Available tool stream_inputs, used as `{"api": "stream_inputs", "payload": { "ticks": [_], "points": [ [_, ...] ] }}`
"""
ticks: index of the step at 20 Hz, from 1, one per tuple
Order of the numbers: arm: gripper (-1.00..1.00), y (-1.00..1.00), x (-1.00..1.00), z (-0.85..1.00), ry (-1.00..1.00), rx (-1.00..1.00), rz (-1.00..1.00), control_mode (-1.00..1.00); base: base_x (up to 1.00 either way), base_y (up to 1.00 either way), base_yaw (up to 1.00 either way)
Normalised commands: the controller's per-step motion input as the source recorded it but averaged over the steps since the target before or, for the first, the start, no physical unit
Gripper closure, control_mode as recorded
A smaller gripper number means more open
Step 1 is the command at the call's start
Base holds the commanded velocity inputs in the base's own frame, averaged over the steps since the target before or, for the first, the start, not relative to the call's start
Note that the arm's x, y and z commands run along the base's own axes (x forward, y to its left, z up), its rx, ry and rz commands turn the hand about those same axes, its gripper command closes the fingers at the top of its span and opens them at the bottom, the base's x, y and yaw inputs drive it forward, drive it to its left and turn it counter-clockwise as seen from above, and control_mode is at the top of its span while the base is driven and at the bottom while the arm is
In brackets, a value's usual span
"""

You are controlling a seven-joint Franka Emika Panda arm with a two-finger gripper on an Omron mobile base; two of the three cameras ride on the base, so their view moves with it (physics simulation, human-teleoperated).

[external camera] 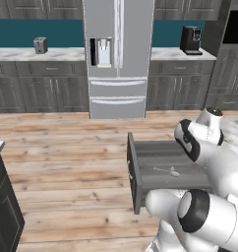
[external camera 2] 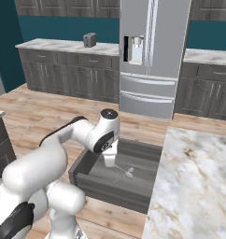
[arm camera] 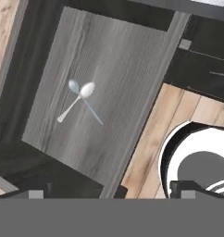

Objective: Organize the utensils by type. Pick up the wooden spoons from the counter and place them in the open cabinet. Then pick up the metallic utensils from the counter and place them in the open drawer.

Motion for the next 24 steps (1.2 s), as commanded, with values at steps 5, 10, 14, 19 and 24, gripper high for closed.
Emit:
{"api": "stream_inputs", "payload": {
  "ticks": [5,10,14,19,24],
  "points": [
    [-1.00,0.36,-0.55,0.76,0.11,-0.16,0.14,-1.00,0.00,0.00,0.00],
    [-1.00,0.49,-0.51,0.34,0.07,-0.20,0.19,-1.00,0.00,0.00,0.00],
    [-1.00,0.58,-0.43,0.28,0.01,-0.18,0.25,-1.00,0.00,0.00,0.00],
    [-1.00,0.59,-0.33,0.20,-0.03,-0.16,0.34,-1.00,0.00,0.00,0.00],
    [-1.00,0.36,-0.03,0.14,-0.01,-0.05,0.45,-1.00,0.00,0.00,0.00]
  ]
}}
